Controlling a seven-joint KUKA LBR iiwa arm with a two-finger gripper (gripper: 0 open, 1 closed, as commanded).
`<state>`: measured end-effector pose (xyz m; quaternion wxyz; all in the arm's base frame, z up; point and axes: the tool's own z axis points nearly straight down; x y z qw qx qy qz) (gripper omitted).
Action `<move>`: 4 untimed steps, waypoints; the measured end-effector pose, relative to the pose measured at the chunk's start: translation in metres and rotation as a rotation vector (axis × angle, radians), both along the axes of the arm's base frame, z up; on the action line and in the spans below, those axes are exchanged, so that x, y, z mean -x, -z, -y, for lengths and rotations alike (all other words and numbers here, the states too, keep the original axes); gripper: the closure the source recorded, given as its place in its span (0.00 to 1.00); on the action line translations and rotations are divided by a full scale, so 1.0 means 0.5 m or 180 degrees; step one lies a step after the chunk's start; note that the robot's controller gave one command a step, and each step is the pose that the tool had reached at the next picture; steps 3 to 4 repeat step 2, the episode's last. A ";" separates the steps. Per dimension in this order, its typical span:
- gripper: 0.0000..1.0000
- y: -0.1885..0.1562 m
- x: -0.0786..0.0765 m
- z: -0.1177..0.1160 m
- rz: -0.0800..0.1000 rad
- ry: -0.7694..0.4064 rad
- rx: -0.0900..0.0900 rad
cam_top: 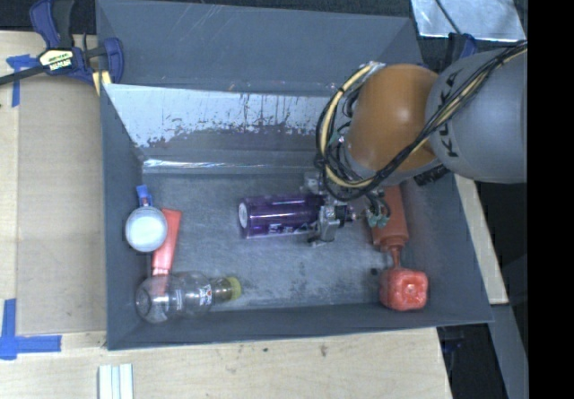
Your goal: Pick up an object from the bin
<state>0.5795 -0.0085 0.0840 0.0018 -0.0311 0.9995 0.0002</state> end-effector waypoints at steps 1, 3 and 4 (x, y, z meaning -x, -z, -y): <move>1.00 0.000 0.000 0.000 -0.0001 0.0001 0.0000; 1.00 -0.308 0.023 -0.017 0.0000 -0.0046 0.0001; 1.00 -0.308 0.023 -0.017 0.0000 -0.0046 0.0001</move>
Offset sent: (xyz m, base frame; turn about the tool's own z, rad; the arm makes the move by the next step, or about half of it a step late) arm -0.0124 0.0092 0.1536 -0.0179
